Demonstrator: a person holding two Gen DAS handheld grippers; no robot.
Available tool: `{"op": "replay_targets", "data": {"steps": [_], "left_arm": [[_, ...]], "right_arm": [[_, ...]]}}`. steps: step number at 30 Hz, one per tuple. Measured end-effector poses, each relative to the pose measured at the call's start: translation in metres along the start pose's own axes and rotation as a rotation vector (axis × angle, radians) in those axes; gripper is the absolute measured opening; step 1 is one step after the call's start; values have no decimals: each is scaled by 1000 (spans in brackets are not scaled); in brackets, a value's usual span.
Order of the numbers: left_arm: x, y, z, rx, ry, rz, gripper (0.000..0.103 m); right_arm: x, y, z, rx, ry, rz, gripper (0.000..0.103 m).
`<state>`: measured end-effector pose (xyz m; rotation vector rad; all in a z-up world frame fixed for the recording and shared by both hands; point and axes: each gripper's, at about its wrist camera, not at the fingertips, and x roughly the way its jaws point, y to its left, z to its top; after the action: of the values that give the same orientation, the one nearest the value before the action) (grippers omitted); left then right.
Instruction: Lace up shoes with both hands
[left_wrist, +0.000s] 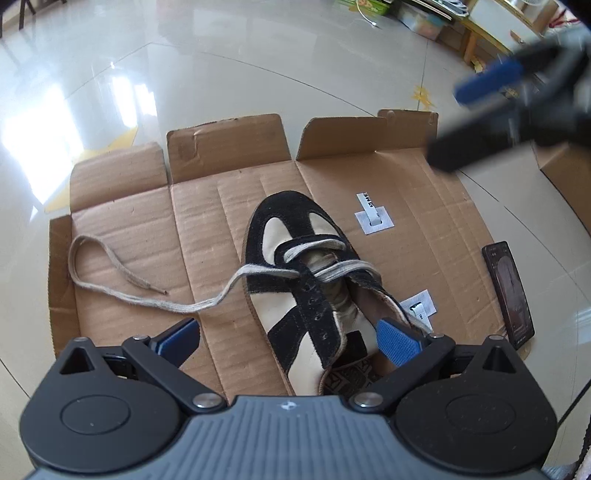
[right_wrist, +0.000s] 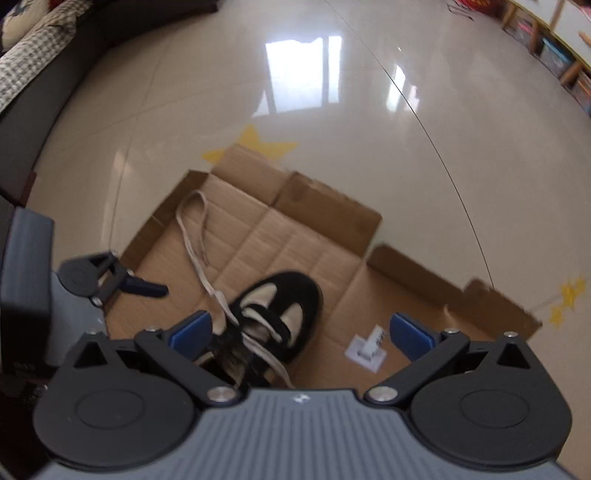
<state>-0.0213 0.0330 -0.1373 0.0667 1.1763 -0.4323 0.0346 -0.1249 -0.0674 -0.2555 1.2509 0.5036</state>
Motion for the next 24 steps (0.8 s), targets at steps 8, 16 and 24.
{"op": "replay_targets", "data": {"steps": [8,16,24], "left_arm": [[-3,-20,4,40,11,-14,102],[2,-31,6,64,32,-21,102],[5,-35,7,65,44,-29,102]], "right_arm": [[31,-18,-91,88,218,-12,103],[67,-2,-164,26,418,80,102],[91,-8,-203,59,506,164,77]]}}
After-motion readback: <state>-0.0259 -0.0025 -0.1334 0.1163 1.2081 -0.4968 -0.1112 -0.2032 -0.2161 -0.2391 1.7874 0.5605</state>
